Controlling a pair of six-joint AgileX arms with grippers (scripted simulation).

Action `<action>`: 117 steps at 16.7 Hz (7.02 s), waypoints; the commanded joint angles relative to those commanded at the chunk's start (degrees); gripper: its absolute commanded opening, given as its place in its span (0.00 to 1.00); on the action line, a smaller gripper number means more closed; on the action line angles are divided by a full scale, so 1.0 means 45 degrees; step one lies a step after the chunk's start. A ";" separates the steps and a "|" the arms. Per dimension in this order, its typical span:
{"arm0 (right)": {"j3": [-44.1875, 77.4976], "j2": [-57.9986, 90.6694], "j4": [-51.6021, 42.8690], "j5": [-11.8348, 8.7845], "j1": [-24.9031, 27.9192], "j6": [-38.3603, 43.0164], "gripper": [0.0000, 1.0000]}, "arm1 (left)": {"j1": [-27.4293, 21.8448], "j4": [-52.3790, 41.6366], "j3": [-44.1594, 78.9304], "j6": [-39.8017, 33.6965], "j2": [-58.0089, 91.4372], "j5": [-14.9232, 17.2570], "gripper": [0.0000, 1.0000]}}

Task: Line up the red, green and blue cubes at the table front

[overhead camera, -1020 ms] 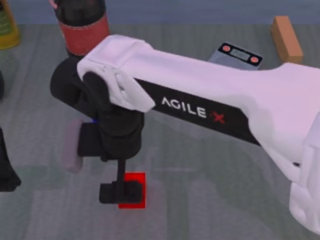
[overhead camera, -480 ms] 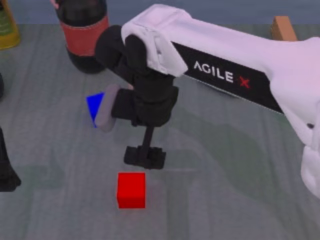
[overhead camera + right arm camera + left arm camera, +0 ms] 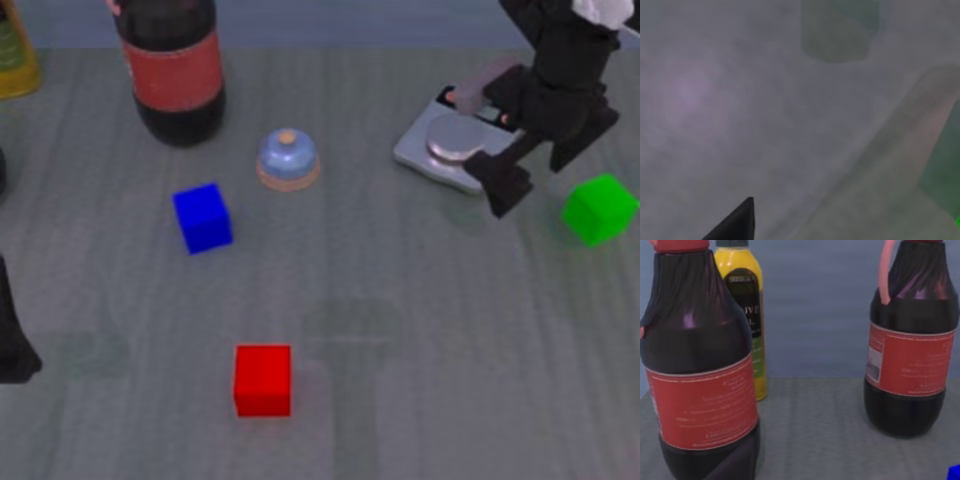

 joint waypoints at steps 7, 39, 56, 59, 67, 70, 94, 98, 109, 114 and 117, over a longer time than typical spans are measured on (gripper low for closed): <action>-0.0180 -0.0212 0.0261 0.0025 -0.2483 0.0577 1.00 | 0.0000 0.0000 0.0000 0.0000 0.0000 0.0000 1.00; -0.2892 0.0870 0.4056 0.0038 -0.2465 0.0606 0.00 | 0.0000 0.0000 0.0000 0.0000 0.0000 0.0000 1.00; -0.0791 -0.0261 0.1037 -0.0072 -0.2337 0.0656 0.00 | 0.0000 0.0000 0.0000 0.0000 0.0000 0.0000 1.00; -0.0751 -0.0291 0.0985 -0.0072 -0.2336 0.0659 0.00 | 0.0000 0.0000 0.0000 0.0000 0.0000 0.0000 1.00; -0.1542 -0.0899 0.1229 -0.0019 -0.0472 0.3583 0.00 | 0.0000 0.0000 0.0000 0.0000 0.0000 0.0000 1.00; -0.2414 -0.1415 0.1321 0.0014 0.1348 0.6707 0.00 | 0.0000 0.0000 0.0000 0.0000 0.0000 0.0000 1.00; -0.7523 -0.3092 0.4945 0.0195 0.7376 1.6480 0.00 | 0.0000 0.0000 0.0000 0.0000 0.0000 0.0000 1.00; -0.7798 -0.2942 0.5290 0.0198 0.7391 1.6499 0.00 | 0.0000 0.0000 0.0000 0.0000 0.0000 0.0000 1.00; -0.7798 -0.2942 0.5290 0.0198 0.7391 1.6499 0.75 | 0.0000 0.0000 0.0000 0.0000 0.0000 0.0000 1.00; -0.7798 -0.2942 0.5290 0.0198 0.7391 1.6499 1.00 | 0.0000 0.0000 0.0000 0.0000 0.0000 0.0000 1.00; -0.7798 -0.2942 0.5290 0.0198 0.7391 1.6499 1.00 | 0.0000 0.0000 0.0000 0.0000 0.0000 0.0000 1.00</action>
